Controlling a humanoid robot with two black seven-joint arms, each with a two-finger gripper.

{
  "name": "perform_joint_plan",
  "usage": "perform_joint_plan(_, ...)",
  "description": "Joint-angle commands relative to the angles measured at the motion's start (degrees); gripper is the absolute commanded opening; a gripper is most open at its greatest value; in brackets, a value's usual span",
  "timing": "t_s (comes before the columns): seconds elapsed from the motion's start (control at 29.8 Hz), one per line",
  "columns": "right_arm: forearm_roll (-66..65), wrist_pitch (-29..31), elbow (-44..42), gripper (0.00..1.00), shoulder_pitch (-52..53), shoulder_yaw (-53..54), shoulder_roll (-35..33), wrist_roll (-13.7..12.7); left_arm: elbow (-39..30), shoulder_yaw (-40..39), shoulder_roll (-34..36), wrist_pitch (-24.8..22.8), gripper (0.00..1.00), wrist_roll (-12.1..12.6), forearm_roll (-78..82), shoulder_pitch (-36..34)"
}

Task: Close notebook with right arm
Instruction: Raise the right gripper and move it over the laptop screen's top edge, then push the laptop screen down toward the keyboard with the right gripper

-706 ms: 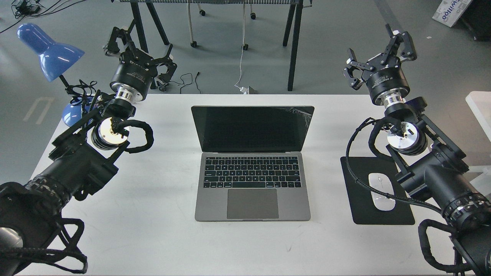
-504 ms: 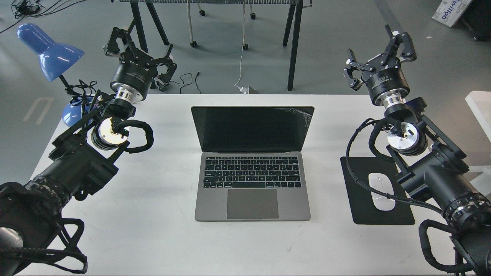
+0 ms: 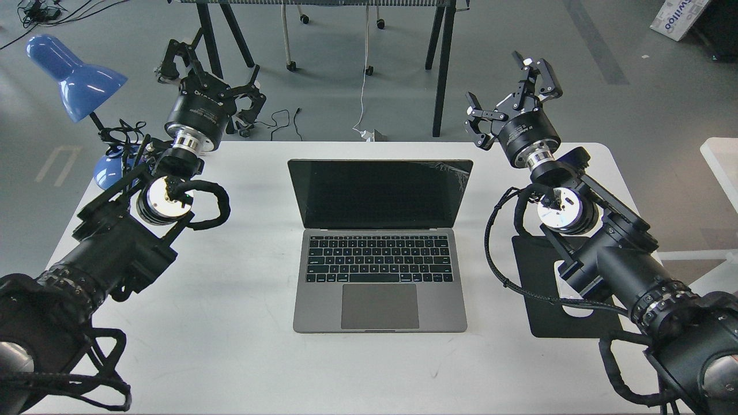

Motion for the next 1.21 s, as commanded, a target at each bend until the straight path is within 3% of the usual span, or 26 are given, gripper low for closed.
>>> perform_joint_plan(0.0, 0.0, -0.2, -0.2, 1.00, 0.3, -0.5, 1.0, -0.1, 0.0, 0.0, 0.0, 0.0, 1.00, 0.0, 0.0, 0.0)
perform_joint_plan(0.34, 0.1, 0.6, 5.8, 1.00, -2.1, -8.9, 0.2, -0.9, 0.0, 0.1, 0.0, 0.0, 1.00, 0.0, 0.0, 0.0)
perform_joint_plan(0.91, -0.4, 0.2, 25.9, 1.00, -14.6, -11.2, -12.1, -1.5, 0.0, 0.1, 0.0, -0.1, 1.00, 0.0, 0.1, 0.0)
perform_joint_plan(1.18, -0.5, 0.4, 28.2, 1.00, -16.2, -16.9, -15.1, -1.5, 0.0, 0.2, 0.0, 0.0, 1.00, 0.0, 0.1, 0.0)
